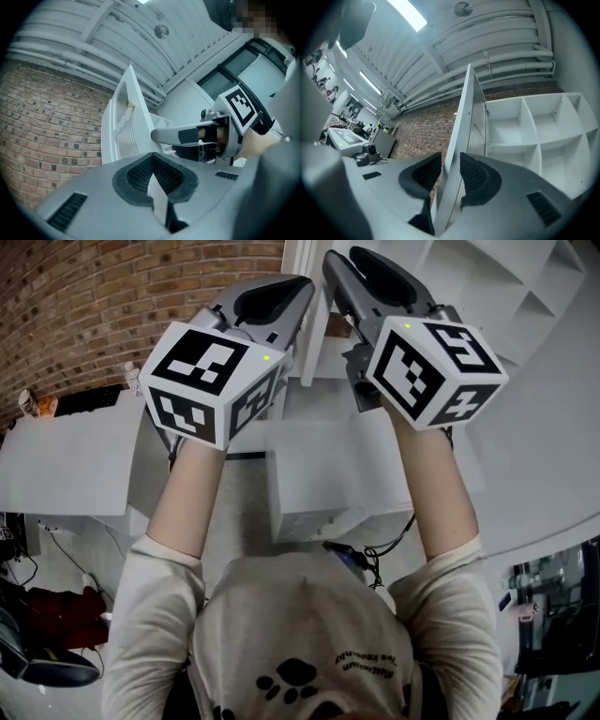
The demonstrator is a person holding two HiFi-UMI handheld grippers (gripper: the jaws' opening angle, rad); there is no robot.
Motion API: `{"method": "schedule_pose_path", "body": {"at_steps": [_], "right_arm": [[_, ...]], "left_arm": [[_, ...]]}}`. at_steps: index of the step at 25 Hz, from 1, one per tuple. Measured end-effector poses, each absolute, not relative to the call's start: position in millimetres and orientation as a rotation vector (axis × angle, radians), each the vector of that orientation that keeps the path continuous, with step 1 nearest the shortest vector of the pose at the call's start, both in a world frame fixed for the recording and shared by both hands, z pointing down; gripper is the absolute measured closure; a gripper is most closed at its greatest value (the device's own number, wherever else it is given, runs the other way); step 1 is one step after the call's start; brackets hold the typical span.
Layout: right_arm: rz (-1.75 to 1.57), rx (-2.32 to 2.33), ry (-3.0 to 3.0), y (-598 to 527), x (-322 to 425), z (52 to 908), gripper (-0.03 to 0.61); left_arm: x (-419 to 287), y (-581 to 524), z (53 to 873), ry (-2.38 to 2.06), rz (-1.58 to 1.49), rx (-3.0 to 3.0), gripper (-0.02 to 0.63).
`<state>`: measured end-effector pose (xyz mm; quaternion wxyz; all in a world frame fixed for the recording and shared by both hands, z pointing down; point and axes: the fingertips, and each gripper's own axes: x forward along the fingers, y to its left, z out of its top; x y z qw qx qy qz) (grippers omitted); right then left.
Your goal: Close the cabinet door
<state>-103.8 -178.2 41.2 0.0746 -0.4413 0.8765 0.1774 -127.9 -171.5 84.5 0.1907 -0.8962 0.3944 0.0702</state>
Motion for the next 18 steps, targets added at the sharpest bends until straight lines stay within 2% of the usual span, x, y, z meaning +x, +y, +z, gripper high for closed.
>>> {"method": "schedule_pose_path", "body": {"at_steps": [18], "right_arm": [[0.514, -1.502, 2.6, -196.4, -113.9, 48.8, 0.43]], "left_arm": [[-125.6, -171.4, 105.3, 1.005, 0.166, -2.561, 0.604]]}}
